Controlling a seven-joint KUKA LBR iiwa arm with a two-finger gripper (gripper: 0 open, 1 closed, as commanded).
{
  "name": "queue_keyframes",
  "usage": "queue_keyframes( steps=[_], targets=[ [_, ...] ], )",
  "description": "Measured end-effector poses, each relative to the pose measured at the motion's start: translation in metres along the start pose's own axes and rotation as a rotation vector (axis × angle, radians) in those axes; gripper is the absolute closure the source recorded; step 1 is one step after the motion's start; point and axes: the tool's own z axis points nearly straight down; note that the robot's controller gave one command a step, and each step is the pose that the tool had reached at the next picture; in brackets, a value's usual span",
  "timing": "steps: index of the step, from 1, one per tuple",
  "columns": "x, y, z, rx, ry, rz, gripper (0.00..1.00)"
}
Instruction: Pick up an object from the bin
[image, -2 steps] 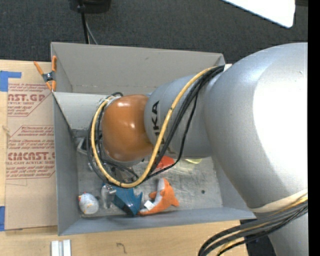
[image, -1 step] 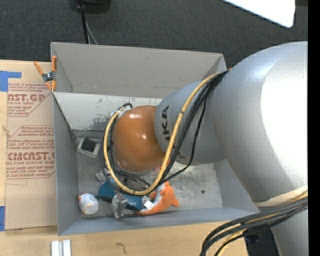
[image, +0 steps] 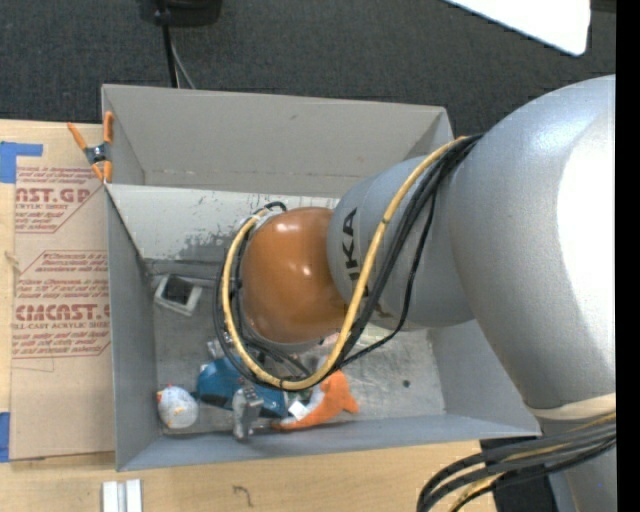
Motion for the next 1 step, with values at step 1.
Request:
queue_keyframes(
  steps=[1],
  targets=[
    [-0.0421, -0.0139, 0.0258, -0.009, 0.036, -0.196, 1.00]
  ],
)
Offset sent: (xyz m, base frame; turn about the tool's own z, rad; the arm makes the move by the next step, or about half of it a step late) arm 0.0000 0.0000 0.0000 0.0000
